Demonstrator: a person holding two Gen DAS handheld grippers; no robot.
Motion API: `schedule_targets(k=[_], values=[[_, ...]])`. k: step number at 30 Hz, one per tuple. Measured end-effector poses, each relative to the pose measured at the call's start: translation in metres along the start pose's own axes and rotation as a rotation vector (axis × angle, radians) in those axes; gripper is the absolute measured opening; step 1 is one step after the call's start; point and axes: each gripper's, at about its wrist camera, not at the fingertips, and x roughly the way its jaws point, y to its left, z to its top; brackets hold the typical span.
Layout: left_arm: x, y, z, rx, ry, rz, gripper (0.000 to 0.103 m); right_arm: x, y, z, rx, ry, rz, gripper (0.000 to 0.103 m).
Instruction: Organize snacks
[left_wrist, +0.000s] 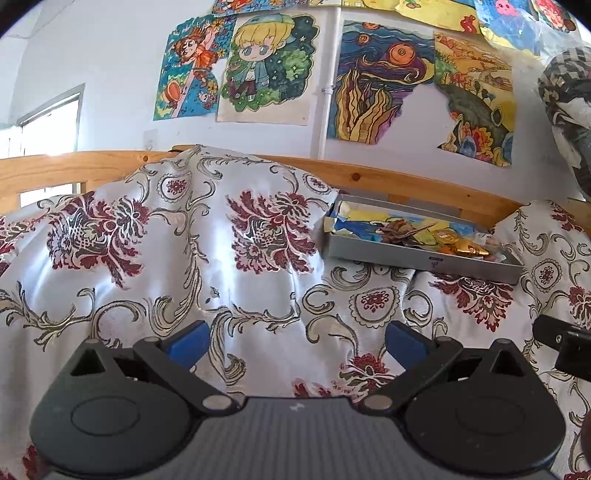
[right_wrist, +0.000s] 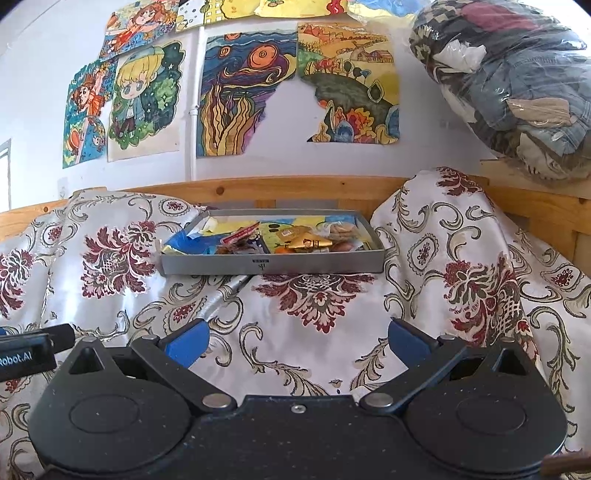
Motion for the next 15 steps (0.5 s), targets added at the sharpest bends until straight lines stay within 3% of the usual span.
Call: schedule_targets(k=[15], values=[[0.0010,-0.0010,-0.0013,0.029,0.021,-0.004,0.102,0.0036,0.0030,-0.0035,-0.036,0.018,0.008,0.102]])
